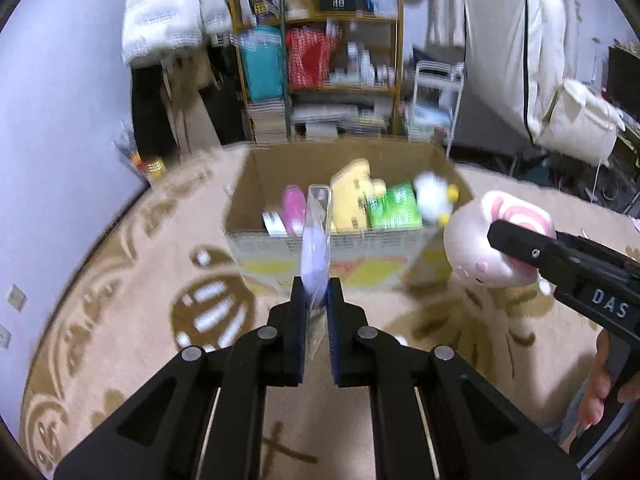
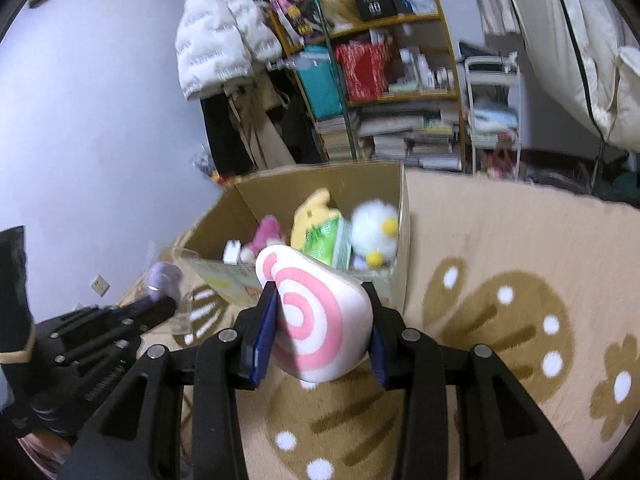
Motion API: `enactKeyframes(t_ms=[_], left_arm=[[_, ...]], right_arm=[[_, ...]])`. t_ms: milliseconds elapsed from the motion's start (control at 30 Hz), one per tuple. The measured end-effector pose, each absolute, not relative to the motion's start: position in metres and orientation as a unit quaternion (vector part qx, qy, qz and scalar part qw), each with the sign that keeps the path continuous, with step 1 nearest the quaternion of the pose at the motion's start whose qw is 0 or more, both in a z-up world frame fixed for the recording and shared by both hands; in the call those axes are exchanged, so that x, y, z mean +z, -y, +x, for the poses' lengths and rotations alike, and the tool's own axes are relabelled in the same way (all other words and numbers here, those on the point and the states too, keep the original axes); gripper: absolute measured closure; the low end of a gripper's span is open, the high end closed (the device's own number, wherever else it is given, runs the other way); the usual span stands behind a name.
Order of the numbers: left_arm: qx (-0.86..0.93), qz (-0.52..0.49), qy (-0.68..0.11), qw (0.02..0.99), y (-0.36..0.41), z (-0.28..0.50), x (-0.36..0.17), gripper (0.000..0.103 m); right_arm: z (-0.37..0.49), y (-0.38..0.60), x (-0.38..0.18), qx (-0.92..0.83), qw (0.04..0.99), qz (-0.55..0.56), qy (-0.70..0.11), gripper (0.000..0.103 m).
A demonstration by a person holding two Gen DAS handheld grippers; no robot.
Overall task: Organize soft objects
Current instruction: 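Lift the packet and swirl cushion and carry them over the box, then open both tools to drop the packet and swirl cushion into the box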
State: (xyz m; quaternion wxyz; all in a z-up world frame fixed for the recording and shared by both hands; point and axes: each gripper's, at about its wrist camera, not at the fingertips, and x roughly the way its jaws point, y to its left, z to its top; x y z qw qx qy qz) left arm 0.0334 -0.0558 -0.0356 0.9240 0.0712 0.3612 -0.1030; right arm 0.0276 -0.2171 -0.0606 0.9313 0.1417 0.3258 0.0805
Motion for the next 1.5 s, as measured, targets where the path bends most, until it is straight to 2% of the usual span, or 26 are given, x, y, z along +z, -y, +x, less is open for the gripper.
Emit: enactKeyframes(t_ms=[267,600,1067,1133,1267,1333,1433,1467,1500], left_arm=[[-0.095,0.096,-0.292,0.947,0.054,0.046,-0.004,0.095],[-0.099,0.099,-0.286,0.948,0.061,0.087,-0.012,0.094],[-0.091,0.093,-0.329,0.935,0.054,0.138,-0.038,0.091],[-0.09,0.086,-0.336,0.934,0.052,0.142,-0.04,0.09],[-0.097,0.073,-0.367,0.922,0.051,0.151,-0.05,0.089],[-0.097,0.078,-0.368,0.921,0.051,0.152,-0.053,0.085],[-0.096,0.084,-0.373,0.919,0.05,0.152,-0.055,0.07],[-0.094,0.085,-0.376,0.918,0.05,0.151,-0.056,0.056],[-0.091,0.086,-0.375,0.919,0.049,0.15,-0.056,0.046]], right_arm=[[0.028,0.224,-0.043,0.084,0.946,0.149,-0.276,0.061],[0.054,0.231,-0.045,0.098,0.946,0.161,-0.262,0.061],[0.107,0.221,-0.061,0.12,0.946,0.139,-0.267,0.058],[0.108,0.218,-0.063,0.121,0.946,0.133,-0.269,0.052],[0.114,0.216,-0.07,0.103,0.945,0.124,-0.284,0.048],[0.116,0.218,-0.075,0.107,0.94,0.132,-0.296,0.047],[0.115,0.222,-0.078,0.109,0.936,0.144,-0.302,0.043],[0.114,0.223,-0.077,0.109,0.936,0.148,-0.3,0.041],[0.113,0.224,-0.077,0.109,0.937,0.151,-0.296,0.035]])
